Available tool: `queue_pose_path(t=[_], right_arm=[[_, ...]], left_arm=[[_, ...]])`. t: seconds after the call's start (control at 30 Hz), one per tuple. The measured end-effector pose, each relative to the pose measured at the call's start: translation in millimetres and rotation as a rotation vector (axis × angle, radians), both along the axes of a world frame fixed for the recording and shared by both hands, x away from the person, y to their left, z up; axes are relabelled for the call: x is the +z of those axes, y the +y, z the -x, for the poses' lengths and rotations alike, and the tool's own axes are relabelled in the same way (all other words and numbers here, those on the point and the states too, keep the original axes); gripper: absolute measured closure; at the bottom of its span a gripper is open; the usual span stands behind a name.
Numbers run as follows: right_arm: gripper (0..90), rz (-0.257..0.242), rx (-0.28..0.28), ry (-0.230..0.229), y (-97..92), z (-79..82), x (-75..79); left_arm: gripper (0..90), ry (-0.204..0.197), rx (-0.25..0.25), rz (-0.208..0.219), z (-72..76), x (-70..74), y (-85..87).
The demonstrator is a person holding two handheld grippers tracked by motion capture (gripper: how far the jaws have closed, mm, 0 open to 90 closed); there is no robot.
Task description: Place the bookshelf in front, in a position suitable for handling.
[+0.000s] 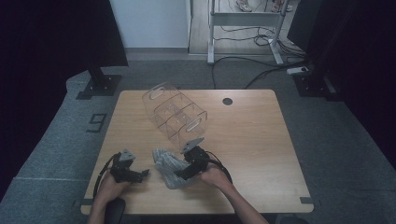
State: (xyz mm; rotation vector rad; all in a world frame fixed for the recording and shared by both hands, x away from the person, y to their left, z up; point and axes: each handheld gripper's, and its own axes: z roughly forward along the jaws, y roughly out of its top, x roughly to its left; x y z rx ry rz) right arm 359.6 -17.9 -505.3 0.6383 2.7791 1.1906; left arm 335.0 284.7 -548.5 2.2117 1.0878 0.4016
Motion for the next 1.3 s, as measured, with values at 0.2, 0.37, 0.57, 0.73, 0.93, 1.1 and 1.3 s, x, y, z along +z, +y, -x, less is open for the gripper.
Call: queue_pose_path(t=[0.2,0.37,0.57,0.73,0.93,1.1,1.3], right_arm=[[23.6,0.014,0.017,0.0,9.5,-1.0,-5.5],[36.4,0.038,0.031,0.001,14.8,-0.7,-11.0],[58.4,0.073,0.01,0.015,16.6,0.8,-13.7],[62.9,0.077,0.019,0.005,16.9,3.5,-8.0],[64.2,0.07,0.023,-0.011,18.6,6.6,3.4],[64.3,0.063,0.026,-0.021,18.6,7.0,14.6],[64.4,0.042,0.027,-0.036,16.2,7.7,28.7]], left_arm=[[0.0,0.0,0.0,0.0,0.0,0.0,0.0],[0.0,0.0,0.0,0.0,0.0,0.0,-0.1],[0.0,0.0,0.0,0.0,-0.1,0.0,-0.1],[0.0,0.0,0.0,0.001,-0.2,0.0,-0.1],[0.0,-0.002,0.001,-0.001,-0.1,-0.1,-0.2],[0.0,-0.002,0.001,-0.002,-0.2,-0.1,-0.2],[0.0,-0.004,0.004,0.0,-0.2,-0.2,-0.5]])
